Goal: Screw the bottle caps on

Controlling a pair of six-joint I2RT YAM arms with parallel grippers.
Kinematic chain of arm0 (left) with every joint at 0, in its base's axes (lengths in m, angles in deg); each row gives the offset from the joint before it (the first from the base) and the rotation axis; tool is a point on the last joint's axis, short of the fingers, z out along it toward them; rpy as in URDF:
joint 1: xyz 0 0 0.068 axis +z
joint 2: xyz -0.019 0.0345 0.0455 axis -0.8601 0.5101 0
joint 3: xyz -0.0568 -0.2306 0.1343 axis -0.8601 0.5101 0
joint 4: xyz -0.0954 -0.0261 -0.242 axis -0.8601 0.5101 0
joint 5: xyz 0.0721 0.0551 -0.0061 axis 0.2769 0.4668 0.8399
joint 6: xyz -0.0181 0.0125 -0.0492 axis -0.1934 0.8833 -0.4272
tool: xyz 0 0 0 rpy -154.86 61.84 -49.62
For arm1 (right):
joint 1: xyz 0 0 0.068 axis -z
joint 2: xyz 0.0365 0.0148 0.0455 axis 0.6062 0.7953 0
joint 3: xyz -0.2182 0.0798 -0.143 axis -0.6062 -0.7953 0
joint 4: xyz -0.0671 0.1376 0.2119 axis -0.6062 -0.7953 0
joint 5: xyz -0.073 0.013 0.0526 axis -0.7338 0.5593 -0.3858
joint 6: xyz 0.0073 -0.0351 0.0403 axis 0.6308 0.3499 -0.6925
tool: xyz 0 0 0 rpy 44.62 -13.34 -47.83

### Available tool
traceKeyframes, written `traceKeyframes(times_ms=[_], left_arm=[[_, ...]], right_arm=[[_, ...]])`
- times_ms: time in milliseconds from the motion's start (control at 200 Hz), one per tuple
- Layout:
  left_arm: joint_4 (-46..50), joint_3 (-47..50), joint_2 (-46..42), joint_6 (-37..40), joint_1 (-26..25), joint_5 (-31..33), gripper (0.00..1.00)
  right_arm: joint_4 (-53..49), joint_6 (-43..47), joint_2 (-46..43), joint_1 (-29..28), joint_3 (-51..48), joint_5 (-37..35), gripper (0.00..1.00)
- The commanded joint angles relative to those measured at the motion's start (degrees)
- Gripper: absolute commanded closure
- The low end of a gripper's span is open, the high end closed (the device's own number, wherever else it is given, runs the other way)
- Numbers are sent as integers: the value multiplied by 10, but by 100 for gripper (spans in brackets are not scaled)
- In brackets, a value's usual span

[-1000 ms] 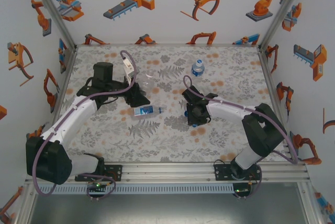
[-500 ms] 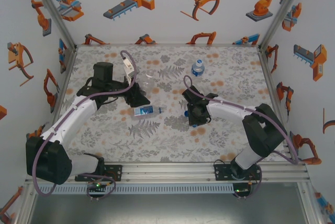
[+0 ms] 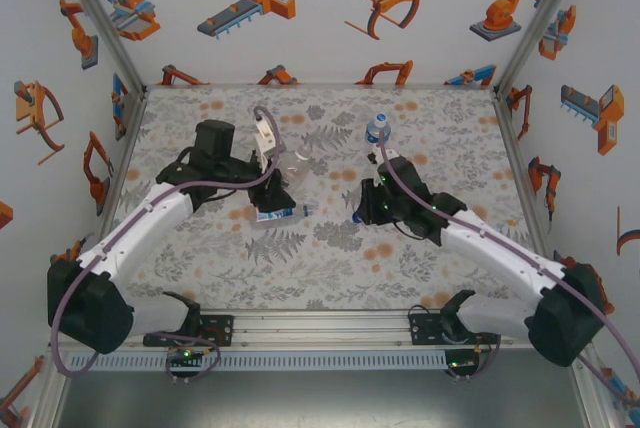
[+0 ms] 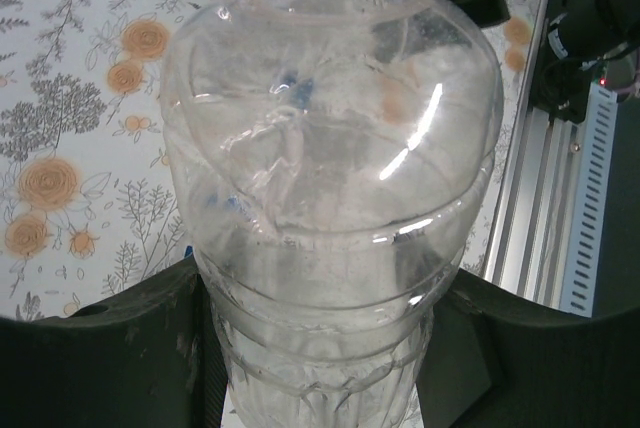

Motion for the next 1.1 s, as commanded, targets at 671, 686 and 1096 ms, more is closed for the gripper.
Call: traceKeyframes(times_ms=[671, 686, 1096], left_arm=[[120, 6, -103, 280, -136, 140, 100], [121, 5, -105, 280, -136, 141, 100], [138, -4, -97, 283, -153, 162, 100]], right_arm=[[106, 494, -109, -4, 114, 433, 100], [103, 505, -109, -4, 114, 440, 100], [84, 567, -89, -36, 136, 468, 100]])
